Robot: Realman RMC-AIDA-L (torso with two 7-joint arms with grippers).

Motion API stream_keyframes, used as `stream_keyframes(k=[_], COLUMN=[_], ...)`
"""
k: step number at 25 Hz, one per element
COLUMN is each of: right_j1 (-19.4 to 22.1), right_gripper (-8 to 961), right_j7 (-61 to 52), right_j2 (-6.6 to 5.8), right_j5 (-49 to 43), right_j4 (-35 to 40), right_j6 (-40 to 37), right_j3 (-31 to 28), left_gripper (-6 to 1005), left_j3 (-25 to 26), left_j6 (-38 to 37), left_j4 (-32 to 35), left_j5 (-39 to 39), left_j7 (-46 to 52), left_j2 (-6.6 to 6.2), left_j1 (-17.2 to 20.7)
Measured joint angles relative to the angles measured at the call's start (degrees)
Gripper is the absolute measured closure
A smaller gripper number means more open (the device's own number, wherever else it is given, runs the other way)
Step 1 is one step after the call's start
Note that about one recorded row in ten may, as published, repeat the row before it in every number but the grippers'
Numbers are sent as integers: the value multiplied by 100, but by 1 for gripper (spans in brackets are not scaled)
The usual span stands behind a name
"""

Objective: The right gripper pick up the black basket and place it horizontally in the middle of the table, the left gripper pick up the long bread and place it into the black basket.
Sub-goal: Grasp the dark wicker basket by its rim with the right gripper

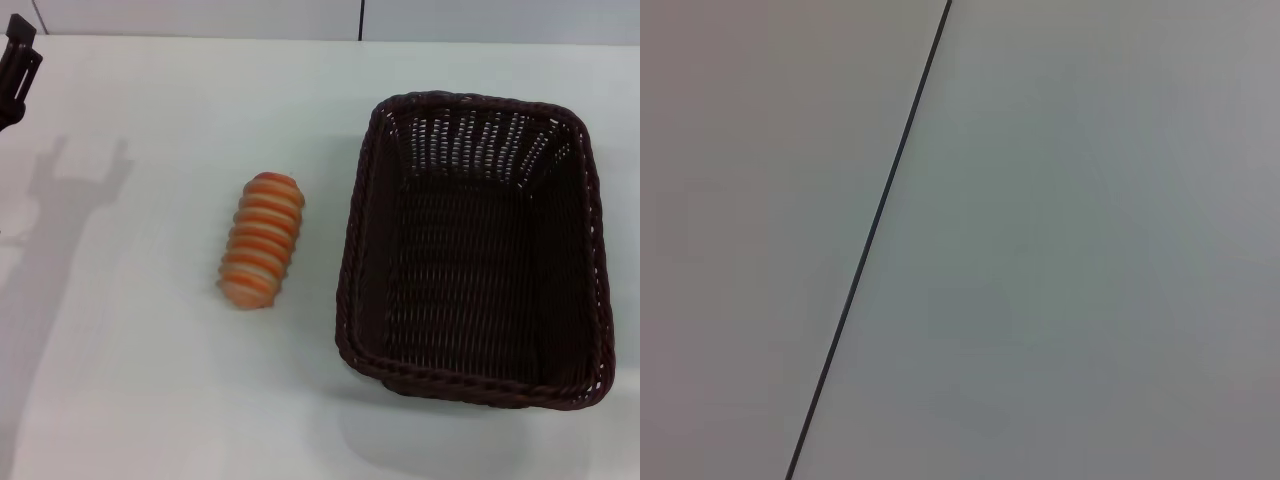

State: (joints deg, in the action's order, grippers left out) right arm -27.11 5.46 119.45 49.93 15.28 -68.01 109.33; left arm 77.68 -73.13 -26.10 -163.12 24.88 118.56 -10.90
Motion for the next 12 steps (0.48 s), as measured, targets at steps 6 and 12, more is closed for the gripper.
stream_keyframes(k=[6, 12], right_j1=[-16, -46], right_gripper=[168, 168], right_j7=[-2, -2], right_j2=[-8, -10], right_j5=[-1, -2], right_j4=[15, 17], right_j6=[6, 11], right_j3=[0, 0], left_gripper=[137, 137], left_j3=[-2, -9], left_j6=[-24, -27], left_j4=[0, 0], left_j5=[0, 0], left_j7=[0, 0], left_j2=[0, 0], left_j1=[0, 0])
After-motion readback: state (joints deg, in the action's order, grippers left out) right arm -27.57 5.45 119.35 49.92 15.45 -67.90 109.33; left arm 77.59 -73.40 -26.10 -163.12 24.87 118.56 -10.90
